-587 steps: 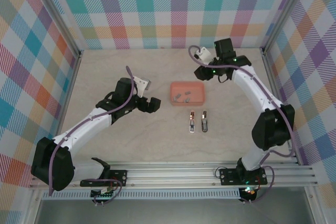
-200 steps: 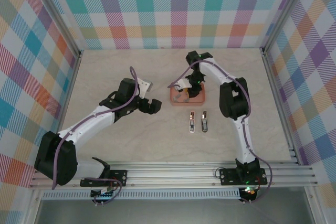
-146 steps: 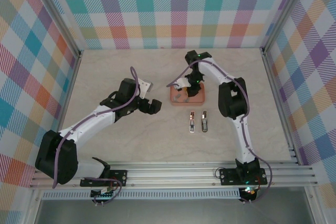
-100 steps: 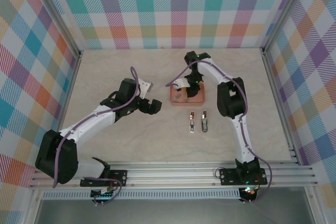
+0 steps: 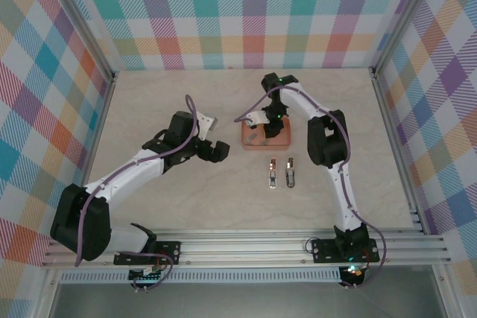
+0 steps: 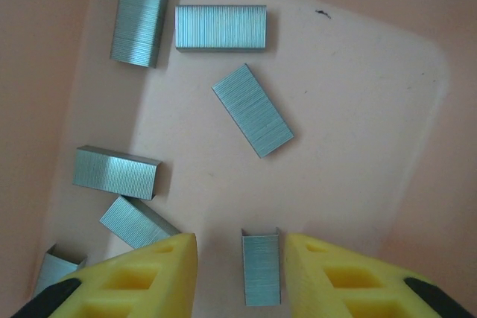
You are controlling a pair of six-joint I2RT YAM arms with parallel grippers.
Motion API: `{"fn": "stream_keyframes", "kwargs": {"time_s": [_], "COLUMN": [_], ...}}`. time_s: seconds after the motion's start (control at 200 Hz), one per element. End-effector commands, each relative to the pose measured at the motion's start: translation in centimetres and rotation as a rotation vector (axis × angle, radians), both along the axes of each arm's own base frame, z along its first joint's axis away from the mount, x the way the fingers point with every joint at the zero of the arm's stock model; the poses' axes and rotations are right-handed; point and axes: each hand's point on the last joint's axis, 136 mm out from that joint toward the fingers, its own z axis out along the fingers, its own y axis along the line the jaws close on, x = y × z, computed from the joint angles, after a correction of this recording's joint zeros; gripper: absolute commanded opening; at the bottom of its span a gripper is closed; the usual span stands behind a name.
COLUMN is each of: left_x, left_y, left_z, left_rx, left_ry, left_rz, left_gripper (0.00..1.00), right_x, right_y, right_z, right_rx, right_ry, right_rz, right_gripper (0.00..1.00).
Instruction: Load the staples into the stapler
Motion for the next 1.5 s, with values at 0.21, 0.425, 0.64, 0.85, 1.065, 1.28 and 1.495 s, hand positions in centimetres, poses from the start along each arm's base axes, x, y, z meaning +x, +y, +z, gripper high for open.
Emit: {"fn": "stream_keyframes", "kwargs": {"time_s": [0.21,0.425,0.64,0.85,1.065,1.28,1.495], "left_x": [0.2,0.2,0.2,0.2,0.2,0.2,0.1], "left_y": [-0.6,-0.7,-0.7,-0.7,-0.7,-0.3,-0.3], "left_z": [0.1,0.0,-0.3,0.1,0.8,1.5,2.5], "left_rx": [-0.008,-0.010,-0.007,-0.014,-0.030,-0.026,-0.047], "left_ry": [0.004,0.009,0.015,0.007,-0.007,-0.029,-0.047], "left_rz": [-0.017,-0.020,-0.018,-0.017,-0.012,0.003,0.013], "left_gripper": [1.00,1.00,1.00,1.00,1.00,1.00,1.00], "right_x": [-0.2,-0.2,0.4,0.5,0.7,0.0,-3.3], "right_y": [-0.1,-0.3,-0.3,0.1,0.4,1.4,1.5], "right_z": [-1.3,-2.0,-1.4,1.0,5.2,10.2,14.3], "right_rx": [-0.012,-0.017,-0.017,0.011,0.065,0.195,0.285], "right_ry": [0.045,0.062,0.025,-0.006,-0.056,-0.111,-0.078], "right_rz": [-0.026,-0.038,-0.042,-0.062,-0.129,-0.264,-0.423], "right_gripper": [0.35,0.29,0.21,0.20,0.20,0.20,0.21]}}
